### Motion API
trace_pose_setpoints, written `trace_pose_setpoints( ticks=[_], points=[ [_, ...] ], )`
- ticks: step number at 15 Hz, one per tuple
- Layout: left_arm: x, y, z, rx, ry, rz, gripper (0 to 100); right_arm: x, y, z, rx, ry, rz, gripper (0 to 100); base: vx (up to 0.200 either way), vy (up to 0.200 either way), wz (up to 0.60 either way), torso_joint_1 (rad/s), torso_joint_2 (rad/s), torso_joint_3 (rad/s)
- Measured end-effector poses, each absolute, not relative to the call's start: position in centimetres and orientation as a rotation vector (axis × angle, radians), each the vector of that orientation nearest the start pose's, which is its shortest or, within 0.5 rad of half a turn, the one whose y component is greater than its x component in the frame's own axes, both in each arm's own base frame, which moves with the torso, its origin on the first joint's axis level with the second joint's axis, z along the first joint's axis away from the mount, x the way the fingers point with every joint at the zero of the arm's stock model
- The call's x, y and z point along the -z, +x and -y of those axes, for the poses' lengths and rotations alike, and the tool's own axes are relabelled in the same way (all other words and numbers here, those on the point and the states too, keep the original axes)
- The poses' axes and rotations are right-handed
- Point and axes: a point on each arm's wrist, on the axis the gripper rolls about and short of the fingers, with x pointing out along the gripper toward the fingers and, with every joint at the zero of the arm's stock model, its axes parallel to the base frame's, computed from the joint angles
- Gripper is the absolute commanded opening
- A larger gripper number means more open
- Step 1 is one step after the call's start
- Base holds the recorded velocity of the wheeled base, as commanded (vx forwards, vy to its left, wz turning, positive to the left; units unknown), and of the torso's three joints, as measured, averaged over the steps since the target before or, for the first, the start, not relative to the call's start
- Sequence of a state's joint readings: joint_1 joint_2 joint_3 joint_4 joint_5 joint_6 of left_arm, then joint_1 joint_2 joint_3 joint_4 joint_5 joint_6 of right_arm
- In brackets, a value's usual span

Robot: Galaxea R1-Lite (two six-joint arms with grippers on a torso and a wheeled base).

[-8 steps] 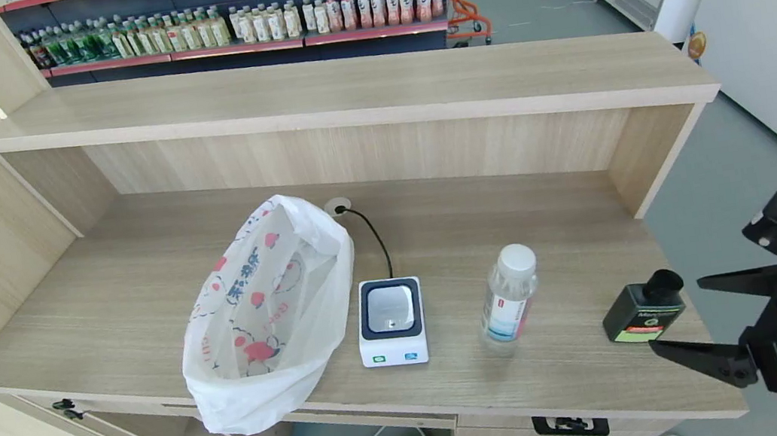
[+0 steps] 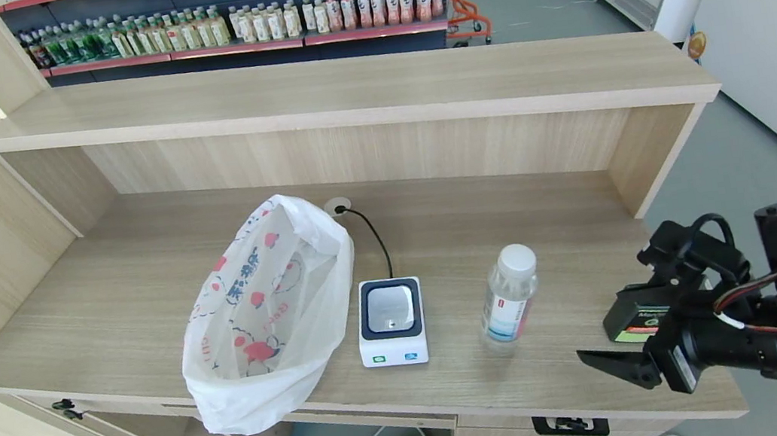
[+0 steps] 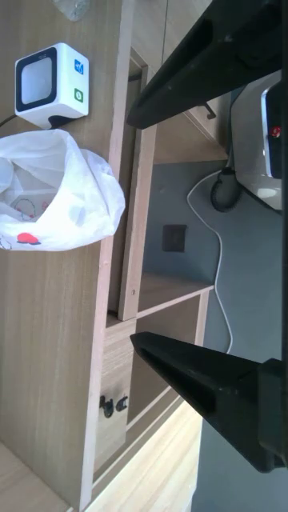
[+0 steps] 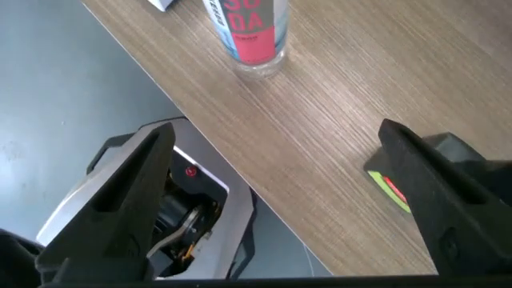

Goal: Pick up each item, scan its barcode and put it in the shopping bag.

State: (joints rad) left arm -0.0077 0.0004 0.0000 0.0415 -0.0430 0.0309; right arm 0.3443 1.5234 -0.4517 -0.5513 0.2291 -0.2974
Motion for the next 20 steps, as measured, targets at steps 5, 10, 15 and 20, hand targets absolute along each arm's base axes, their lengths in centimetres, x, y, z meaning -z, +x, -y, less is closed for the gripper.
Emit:
trace_pose_setpoints(
  ticks=[5,10,15,20],
  points=[
    [-7.1,-2.3,0.1,0.051,0.030,-0.041,100,-11.5,23.4,-10.7,-0.692,-0.321,-0.335,100,0.000,0.000,0.00,0.000,0.00,0.000],
    [-7.1,-2.3,0.1,0.051,0.030,-0.041,100,-9.3,25.0,-13.1,-0.741,-0.324,-0.291,100,0.000,0.000,0.00,0.000,0.00,0.000],
    [-7.1,-2.3,0.1,0.051,0.030,-0.041,100,-8.0,26.5,-14.1,-0.739,-0.308,-0.240,100,0.000,0.000,0.00,0.000,0.00,0.000],
    [-7.1,-2.3,0.1,0.051,0.030,-0.041,100,-7.1,28.0,-15.0,-0.727,-0.232,-0.173,100,0.000,0.000,0.00,0.000,0.00,0.000]
  ],
)
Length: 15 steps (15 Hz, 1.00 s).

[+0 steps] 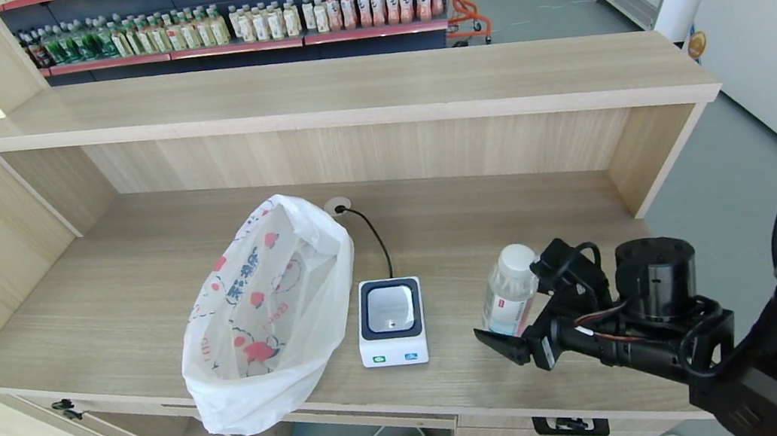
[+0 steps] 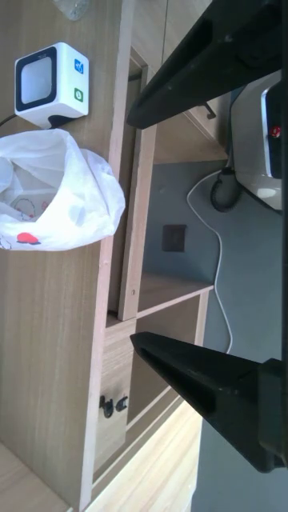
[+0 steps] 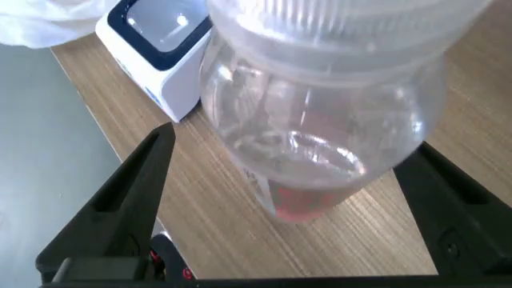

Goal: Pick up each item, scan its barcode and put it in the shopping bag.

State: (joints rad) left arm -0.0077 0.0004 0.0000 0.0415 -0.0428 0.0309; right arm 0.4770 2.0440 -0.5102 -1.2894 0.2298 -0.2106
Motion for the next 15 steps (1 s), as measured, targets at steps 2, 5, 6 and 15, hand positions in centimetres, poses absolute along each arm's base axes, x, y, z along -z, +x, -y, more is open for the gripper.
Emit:
trace_pose_setpoints(
  ticks=[2,5,6,15],
  points=[
    [-7.1,-2.3,0.1,0.051,0.030,-0.041,100,-6.8,28.8,-15.5,-0.723,-0.205,-0.121,100,0.000,0.000,0.00,0.000,0.00,0.000],
    [-7.1,-2.3,0.1,0.051,0.030,-0.041,100,-5.8,29.4,-16.3,-0.733,-0.190,-0.106,100,0.000,0.000,0.00,0.000,0.00,0.000],
    [-7.1,-2.3,0.1,0.051,0.030,-0.041,100,-5.5,29.5,-16.6,-0.739,-0.190,-0.109,100,0.000,0.000,0.00,0.000,0.00,0.000],
    [-7.1,-2.3,0.1,0.051,0.030,-0.041,100,-4.8,30.9,-17.6,-0.743,-0.184,-0.065,0,0.000,0.000,0.00,0.000,0.00,0.000]
  ],
)
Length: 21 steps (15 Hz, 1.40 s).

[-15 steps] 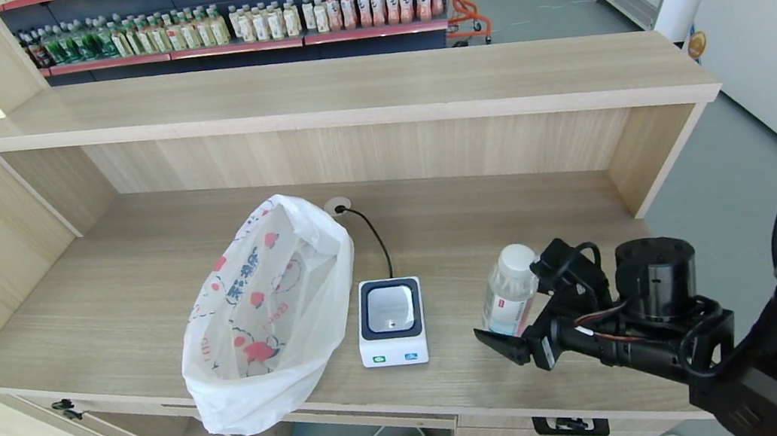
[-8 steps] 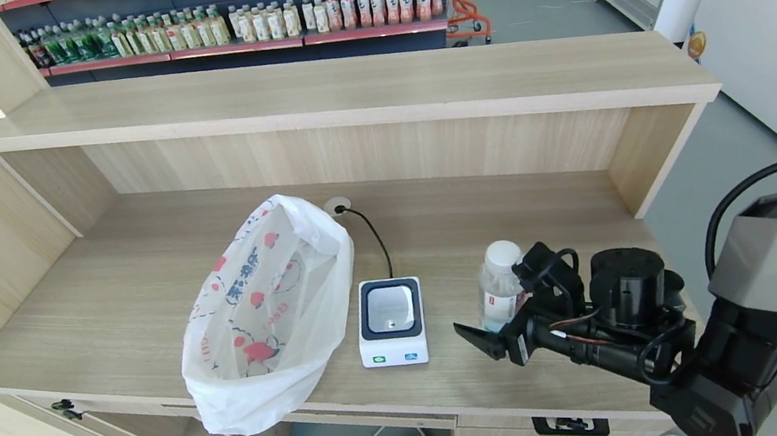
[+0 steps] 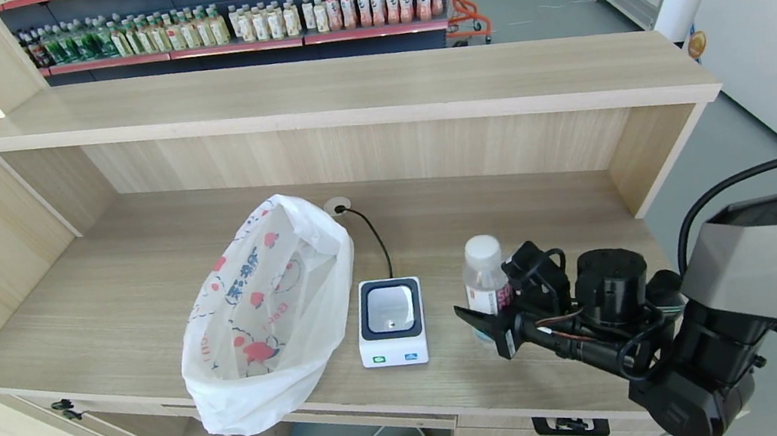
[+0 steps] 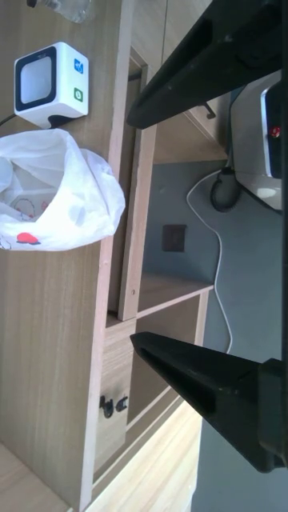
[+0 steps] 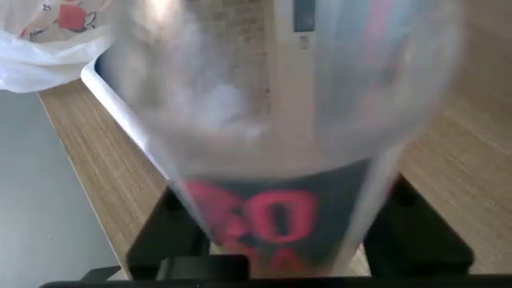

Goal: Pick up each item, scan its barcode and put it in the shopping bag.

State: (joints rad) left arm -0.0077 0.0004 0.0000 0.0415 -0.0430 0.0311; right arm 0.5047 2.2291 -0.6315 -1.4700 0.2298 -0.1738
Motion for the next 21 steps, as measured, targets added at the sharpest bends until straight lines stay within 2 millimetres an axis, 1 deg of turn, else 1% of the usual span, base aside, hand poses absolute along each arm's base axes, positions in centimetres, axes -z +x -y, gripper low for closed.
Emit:
trace_pose_setpoints(
  ticks=[6,8,10,12,13,16,17,19,21],
  points=[
    [-7.1,-2.3,0.1,0.051,0.030,-0.041,100,-5.3,30.9,-17.2,-0.727,-0.182,-0.041,0,0.000,0.000,0.00,0.000,0.00,0.000],
    [-7.1,-2.3,0.1,0.051,0.030,-0.041,100,-6.1,30.7,-17.1,-0.724,-0.177,-0.022,0,0.000,0.000,0.00,0.000,0.00,0.000],
    [-7.1,-2.3,0.1,0.051,0.030,-0.041,100,-7.3,30.2,-16.6,-0.717,-0.131,-0.008,0,0.000,0.000,0.00,0.000,0.00,0.000],
    [-7.1,-2.3,0.1,0.051,0.030,-0.041,100,-9.5,29.5,-16.2,-0.717,-0.035,0.016,0,0.000,0.000,0.00,0.000,0.00,0.000],
    [-7.1,-2.3,0.1,0.051,0.030,-0.041,100,-10.9,29.0,-15.9,-0.730,0.016,0.023,0,0.000,0.000,0.00,0.000,0.00,0.000],
    [-7.1,-2.3,0.1,0.051,0.030,-0.041,100,-16.4,26.4,-13.9,-0.874,0.140,0.011,0,0.000,0.000,0.00,0.000,0.00,0.000],
    [-7.1,-2.3,0.1,0.051,0.030,-0.041,100,-18.6,25.1,-12.8,-0.949,0.177,-0.005,0,0.000,0.000,0.00,0.000,0.00,0.000],
    [-7.1,-2.3,0.1,0.051,0.030,-0.041,100,-22.2,22.4,-11.1,-1.077,0.251,-0.056,0,0.000,0.000,0.00,0.000,0.00,0.000],
    [-7.1,-2.3,0.1,0.051,0.030,-0.041,100,-25.9,18.7,-9.5,-1.239,0.335,-0.161,0,0.000,0.000,0.00,0.000,0.00,0.000]
  ],
)
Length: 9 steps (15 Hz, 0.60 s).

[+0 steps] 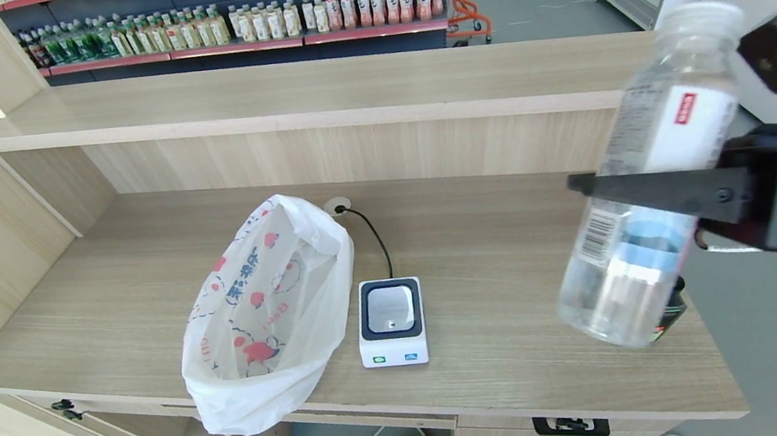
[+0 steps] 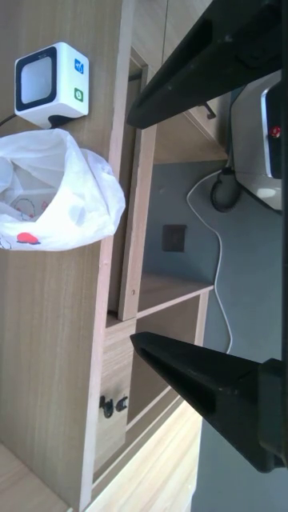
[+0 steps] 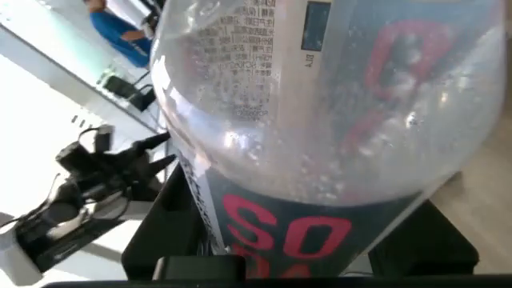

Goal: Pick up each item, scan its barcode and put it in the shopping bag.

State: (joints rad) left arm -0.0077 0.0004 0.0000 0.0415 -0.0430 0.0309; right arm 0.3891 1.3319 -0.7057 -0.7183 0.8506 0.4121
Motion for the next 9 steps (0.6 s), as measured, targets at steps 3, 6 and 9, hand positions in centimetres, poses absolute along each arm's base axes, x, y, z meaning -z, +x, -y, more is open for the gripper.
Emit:
trace_pose_setpoints(
  ticks=[3,6,9],
  points=[
    [-7.1,-2.3,0.1,0.051,0.030,-0.041,100,-29.3,13.8,-8.4,-1.425,0.347,-0.176,0,0.000,0.000,0.00,0.000,0.00,0.000],
    [-7.1,-2.3,0.1,0.051,0.030,-0.041,100,-31.1,11.3,-8.1,-1.536,0.311,-0.104,0,0.000,0.000,0.00,0.000,0.00,0.000],
    [-7.1,-2.3,0.1,0.051,0.030,-0.041,100,-31.8,10.1,-8.3,-1.597,0.300,-0.076,0,0.000,0.000,0.00,0.000,0.00,0.000]
  ],
)
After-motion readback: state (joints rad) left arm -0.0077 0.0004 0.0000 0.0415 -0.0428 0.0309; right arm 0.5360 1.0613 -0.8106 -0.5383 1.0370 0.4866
